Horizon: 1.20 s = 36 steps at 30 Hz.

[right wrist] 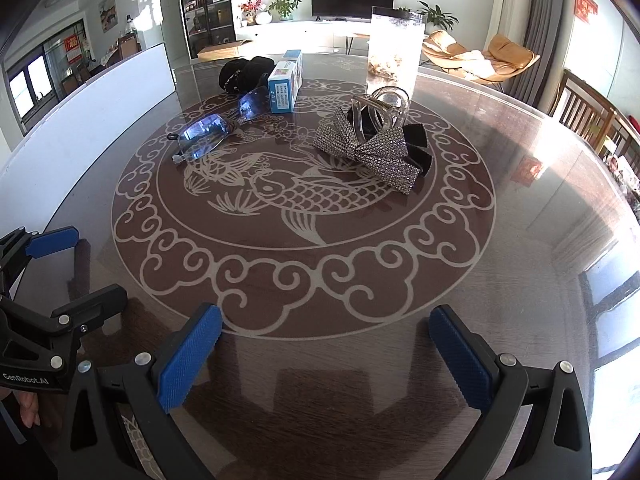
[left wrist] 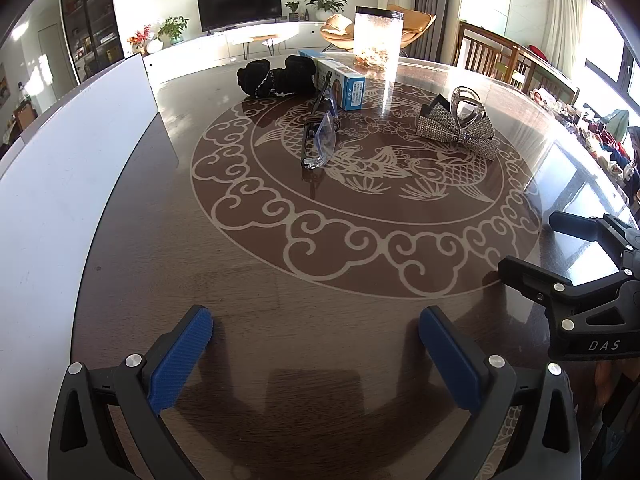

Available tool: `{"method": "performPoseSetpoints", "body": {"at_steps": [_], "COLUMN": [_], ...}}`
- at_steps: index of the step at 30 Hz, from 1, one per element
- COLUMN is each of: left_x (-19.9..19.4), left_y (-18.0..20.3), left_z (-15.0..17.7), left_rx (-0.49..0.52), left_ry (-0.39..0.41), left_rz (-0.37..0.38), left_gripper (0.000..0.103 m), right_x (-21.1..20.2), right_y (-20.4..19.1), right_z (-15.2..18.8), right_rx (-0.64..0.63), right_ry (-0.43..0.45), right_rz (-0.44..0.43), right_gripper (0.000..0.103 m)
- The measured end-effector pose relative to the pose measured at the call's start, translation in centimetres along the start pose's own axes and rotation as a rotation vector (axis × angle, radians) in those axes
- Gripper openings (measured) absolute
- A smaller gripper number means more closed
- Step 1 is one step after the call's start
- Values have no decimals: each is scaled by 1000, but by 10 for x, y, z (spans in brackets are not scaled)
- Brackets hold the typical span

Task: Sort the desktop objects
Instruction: 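Move both open grippers back over the table toward the glasses and claw clip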

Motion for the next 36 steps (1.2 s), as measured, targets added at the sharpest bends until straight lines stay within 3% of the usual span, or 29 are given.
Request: {"method": "performPoseSetpoints", "body": {"at_steps": [19, 28, 36], "left_x": [2, 27, 68], "left_y": [-2, -3, 4], "left_z": [-1, -27, -69], "left_rx": [-6, -26, 0], "left_ry": [-2, -8, -8], "left_rz": [-10, -28, -3], "left_gripper": [103, 103, 103], "right_x": [1, 3, 36], "right_y": [0, 6, 42], "right_z": [0, -3, -36], "right_rx": [0, -7, 1], "right_ry": [0, -4, -6], "right_rz": [0, -13, -6], "right_gripper": [103, 103, 103]}}
Point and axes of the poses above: each gripper's, at about its wrist camera, not at the fingertips, and x roughly the way its jaws point, y to its right, z to its underside, the point moved 7 cm from there along x, roughly the way its jaws point, and after that the axes turned 9 degrees about y, right-handed, at the moved point
